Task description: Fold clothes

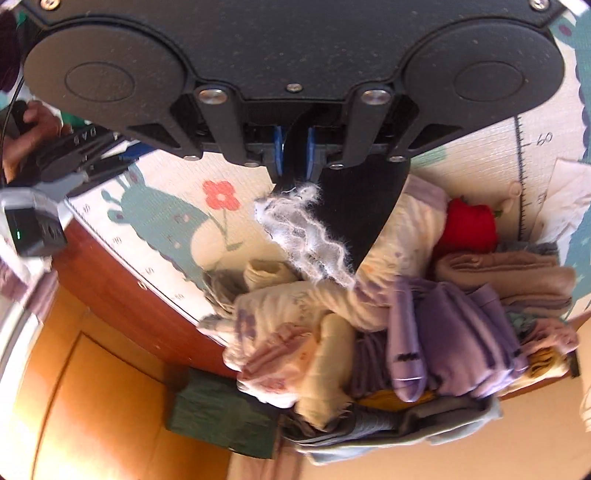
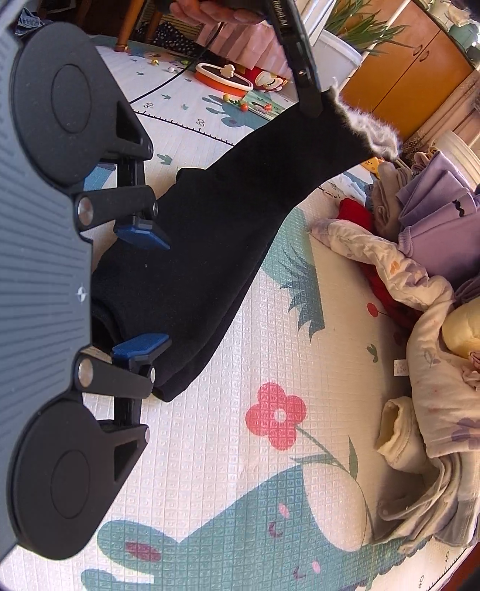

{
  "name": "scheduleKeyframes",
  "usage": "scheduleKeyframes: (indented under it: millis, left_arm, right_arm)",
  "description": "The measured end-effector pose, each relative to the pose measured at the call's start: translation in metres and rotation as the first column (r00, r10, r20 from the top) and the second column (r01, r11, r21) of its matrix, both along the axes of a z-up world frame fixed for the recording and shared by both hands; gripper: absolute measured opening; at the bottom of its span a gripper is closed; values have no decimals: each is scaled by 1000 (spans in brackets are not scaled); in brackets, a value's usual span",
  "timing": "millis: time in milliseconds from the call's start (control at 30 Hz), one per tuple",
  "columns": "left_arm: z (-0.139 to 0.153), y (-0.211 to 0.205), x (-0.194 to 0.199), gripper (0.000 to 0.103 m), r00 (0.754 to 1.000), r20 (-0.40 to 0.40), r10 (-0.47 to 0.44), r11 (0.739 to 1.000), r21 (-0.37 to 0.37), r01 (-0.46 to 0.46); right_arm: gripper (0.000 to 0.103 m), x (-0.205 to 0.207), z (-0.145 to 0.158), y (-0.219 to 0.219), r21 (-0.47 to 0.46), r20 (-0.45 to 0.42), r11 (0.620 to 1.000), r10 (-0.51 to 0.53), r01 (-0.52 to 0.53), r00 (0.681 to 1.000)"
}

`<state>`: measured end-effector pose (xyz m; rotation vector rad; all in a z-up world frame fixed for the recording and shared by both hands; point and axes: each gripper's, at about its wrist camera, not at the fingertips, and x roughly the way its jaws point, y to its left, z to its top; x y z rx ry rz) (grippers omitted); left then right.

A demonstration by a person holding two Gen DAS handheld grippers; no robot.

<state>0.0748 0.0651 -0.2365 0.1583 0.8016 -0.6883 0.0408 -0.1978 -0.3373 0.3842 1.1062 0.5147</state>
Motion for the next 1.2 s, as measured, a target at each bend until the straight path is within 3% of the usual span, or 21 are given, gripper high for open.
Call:
scheduleKeyframes:
  millis: [200, 433, 667, 700, 733, 867, 1033, 1200]
  left_arm:
    - [-29, -54, -27, 10, 986, 9, -167, 984, 71, 166]
    - [-49, -85, -49, 10, 965, -26, -263, 959, 103, 264]
    - [-78, -104, -65, 11, 944, -52, -327, 926, 184, 331]
    - [-85, -106, -64, 28, 933, -109, -344, 917, 173, 359]
    - [-91, -108, -63, 52, 918, -166, -361, 908, 160, 387]
    - [-77, -92, -50, 53, 901, -253, -351, 929, 28, 370]
    - [-51, -50, -34, 51, 917, -251, -312, 949, -27, 315]
    - [-49, -12, -10, 45, 986, -123, -111, 990, 75, 121]
  right_arm:
    - [51, -10, -1, -30, 33, -25, 996, -78, 78, 997]
    - [51, -19, -14, -65, 95, -75, 977, -186, 193, 980]
    - [52, -19, -12, -74, 130, -54, 969, -206, 211, 977]
    - [52, -19, -10, -73, 128, -46, 970, -202, 206, 978]
    - [52, -18, -9, -73, 126, -38, 972, -197, 200, 980]
    - [52, -15, 3, -67, 124, 18, 979, -164, 161, 986]
    - [50, -10, 25, -44, 68, 155, 994, -98, 88, 983]
    - [48, -7, 41, 2, -48, 278, 999, 34, -21, 960]
